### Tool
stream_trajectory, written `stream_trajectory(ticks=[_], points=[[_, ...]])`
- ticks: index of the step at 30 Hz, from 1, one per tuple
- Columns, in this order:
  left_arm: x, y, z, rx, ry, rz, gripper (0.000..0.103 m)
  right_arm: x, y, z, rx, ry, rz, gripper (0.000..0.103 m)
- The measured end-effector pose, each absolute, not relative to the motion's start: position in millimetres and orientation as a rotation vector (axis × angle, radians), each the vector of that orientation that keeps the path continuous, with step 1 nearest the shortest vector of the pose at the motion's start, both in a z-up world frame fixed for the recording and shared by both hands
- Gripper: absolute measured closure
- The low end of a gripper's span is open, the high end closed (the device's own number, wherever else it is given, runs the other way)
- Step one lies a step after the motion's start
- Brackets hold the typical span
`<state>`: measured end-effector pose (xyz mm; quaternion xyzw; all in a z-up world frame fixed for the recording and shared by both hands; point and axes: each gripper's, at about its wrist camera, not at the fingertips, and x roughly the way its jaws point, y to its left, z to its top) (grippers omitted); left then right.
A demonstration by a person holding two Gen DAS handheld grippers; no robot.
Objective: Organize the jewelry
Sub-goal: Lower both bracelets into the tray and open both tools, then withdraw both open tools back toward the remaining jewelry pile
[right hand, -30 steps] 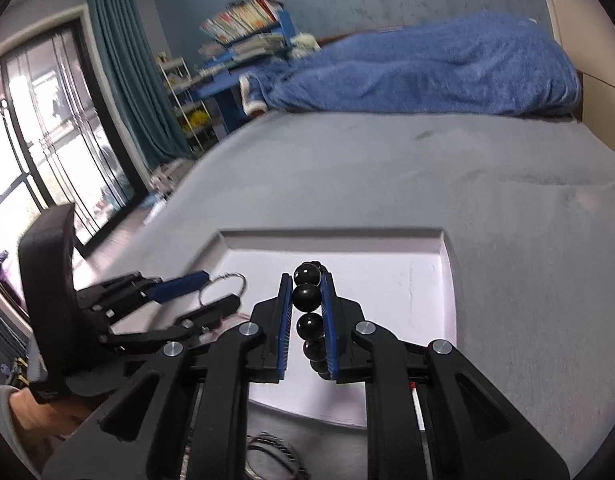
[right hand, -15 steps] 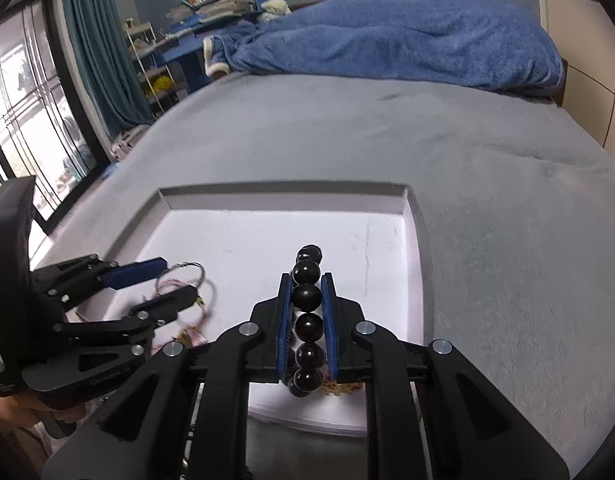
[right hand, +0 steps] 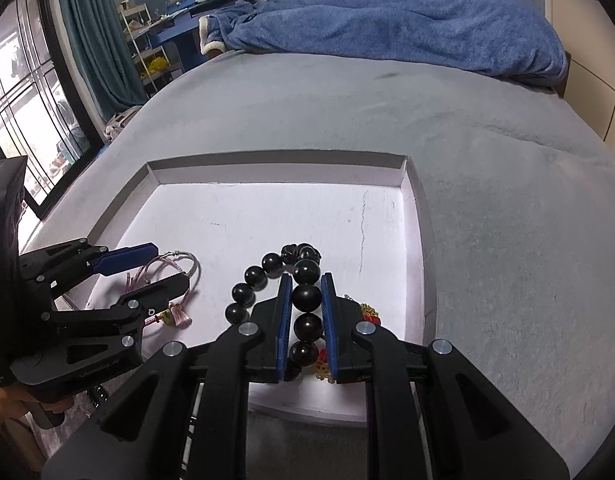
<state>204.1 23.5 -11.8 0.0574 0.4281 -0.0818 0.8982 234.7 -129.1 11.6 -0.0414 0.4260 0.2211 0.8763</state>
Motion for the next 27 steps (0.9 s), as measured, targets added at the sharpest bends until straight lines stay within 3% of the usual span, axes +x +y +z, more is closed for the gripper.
stream_trajectory(ticks=[3,6,7,9,10,14,16,27], points=[[203,25,-10,0.115,0.875,-0.161,0.051,235,-131,11,-0.088,0.893,0.463,0.087],[202,29,-8,0.102,0.872,-0.157,0.048,236,-131,14,-0.082,0.888,0.464,0.077],[201,29,-7,0.098,0.869,-0.155,0.036,235,-131,15,-0.078,0.884,0.465,0.071],[197,31,-3,0.098,0.846,-0.151,0.026,233,-132,18,-0.07,0.872,0.466,0.061],[196,31,-2,0.099,0.839,-0.152,0.026,232,-133,19,-0.065,0.866,0.466,0.057],[187,35,7,0.084,0.816,-0.157,0.023,227,-137,24,-0.053,0.853,0.463,0.053],[181,37,10,0.074,0.808,-0.155,0.016,224,-139,25,-0.053,0.847,0.461,0.052],[150,57,20,0.043,0.782,-0.118,0.014,200,-145,36,-0.022,0.808,0.463,0.034]])
